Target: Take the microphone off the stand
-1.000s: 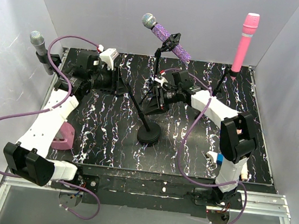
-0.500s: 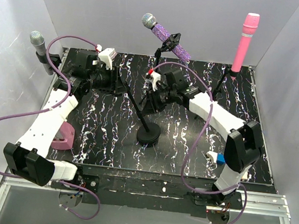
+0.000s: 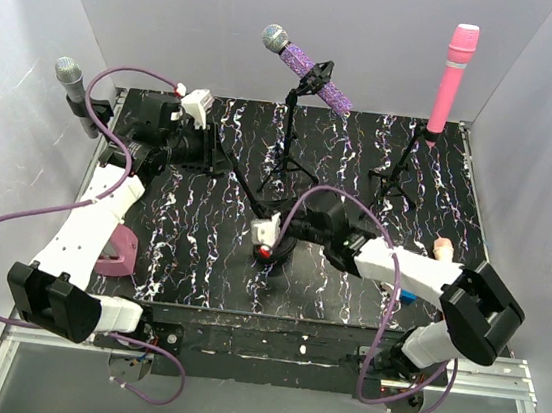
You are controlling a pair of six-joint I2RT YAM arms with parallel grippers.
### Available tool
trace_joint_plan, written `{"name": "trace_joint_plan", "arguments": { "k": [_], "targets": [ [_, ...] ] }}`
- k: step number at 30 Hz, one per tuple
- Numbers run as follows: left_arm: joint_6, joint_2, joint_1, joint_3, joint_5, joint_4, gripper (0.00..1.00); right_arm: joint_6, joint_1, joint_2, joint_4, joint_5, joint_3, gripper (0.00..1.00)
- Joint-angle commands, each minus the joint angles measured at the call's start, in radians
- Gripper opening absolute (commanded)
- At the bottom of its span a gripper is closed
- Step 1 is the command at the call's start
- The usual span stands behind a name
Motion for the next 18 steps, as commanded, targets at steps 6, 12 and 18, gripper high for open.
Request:
{"name": "trace_joint_plan", "arguments": {
  "k": [6, 12, 18],
  "targets": [
    [-0.029, -0.019, -0.011, -0.002, 0.070, -0.025, 0.00, -0.319, 0.003, -0.061, 0.316, -0.039, -0.130, 0.14],
    [-0.025, -0.020, -0.011, -0.003, 0.078, -0.031, 0.00, 0.251, -0.046, -0.177, -0.367, -0.058, 0.151, 0.80],
    [-0.025, -0.028, -0.009, -0.013, 0.075, -0.027, 0.00, 0.834, -0.176, -0.069, -0.754, -0.170, 0.386, 0.79]
  ]
}}
